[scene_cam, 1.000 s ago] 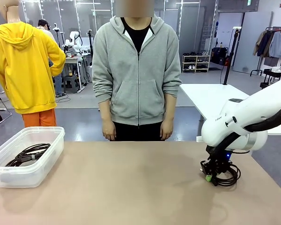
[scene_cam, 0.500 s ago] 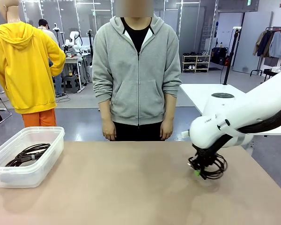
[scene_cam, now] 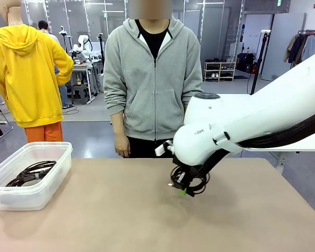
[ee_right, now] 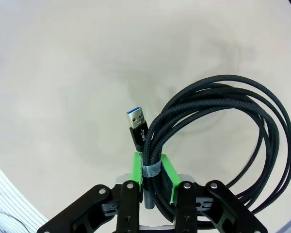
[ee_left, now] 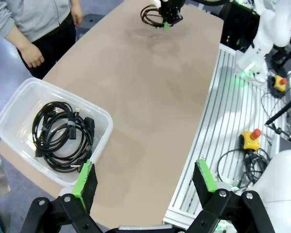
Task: Organize and store the cables.
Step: Place the USB Extension Cable into the Organizing box.
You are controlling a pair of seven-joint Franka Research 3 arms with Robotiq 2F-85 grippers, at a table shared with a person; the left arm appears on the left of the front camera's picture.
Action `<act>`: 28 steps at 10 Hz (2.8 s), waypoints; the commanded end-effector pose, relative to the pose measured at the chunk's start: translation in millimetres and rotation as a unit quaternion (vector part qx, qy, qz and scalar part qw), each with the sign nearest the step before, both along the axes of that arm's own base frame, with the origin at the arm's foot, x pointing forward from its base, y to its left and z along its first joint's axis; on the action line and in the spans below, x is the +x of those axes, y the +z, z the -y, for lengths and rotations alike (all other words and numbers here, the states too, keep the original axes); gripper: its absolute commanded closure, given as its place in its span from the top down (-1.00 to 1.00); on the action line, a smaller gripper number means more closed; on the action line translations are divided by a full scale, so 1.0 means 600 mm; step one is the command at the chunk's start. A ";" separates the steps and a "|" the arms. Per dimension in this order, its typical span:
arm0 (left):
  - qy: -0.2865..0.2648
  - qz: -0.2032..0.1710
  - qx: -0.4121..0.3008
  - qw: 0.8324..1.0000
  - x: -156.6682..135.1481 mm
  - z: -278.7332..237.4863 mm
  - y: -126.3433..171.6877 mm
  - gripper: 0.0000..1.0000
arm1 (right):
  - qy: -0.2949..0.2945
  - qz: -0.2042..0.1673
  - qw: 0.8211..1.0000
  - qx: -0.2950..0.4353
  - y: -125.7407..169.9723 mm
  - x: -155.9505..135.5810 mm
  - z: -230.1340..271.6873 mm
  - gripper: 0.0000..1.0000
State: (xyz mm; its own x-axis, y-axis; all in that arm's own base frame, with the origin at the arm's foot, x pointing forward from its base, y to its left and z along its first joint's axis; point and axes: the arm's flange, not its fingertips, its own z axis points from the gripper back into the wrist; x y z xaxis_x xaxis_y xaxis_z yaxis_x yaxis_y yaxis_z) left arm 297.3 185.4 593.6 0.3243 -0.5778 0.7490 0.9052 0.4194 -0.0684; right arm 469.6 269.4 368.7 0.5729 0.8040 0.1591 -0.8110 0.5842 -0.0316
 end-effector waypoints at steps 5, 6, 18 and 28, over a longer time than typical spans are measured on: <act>-0.006 0.005 -0.007 1.000 -0.004 0.002 0.001 1.00 | 0.199 -0.063 0.977 -0.040 -0.091 -0.061 -0.092 -1.00; -0.006 0.005 -0.007 1.000 -0.004 0.002 0.001 1.00 | 0.195 -0.061 0.978 -0.047 -0.090 -0.066 -0.085 -0.02; -0.218 0.004 0.099 0.971 0.076 0.373 0.055 1.00 | 0.085 0.089 0.937 0.326 0.083 -0.249 0.576 1.00; -0.296 -0.032 0.158 0.942 0.094 0.627 -0.033 1.00 | 0.115 0.136 0.875 0.450 -0.028 -0.397 0.849 1.00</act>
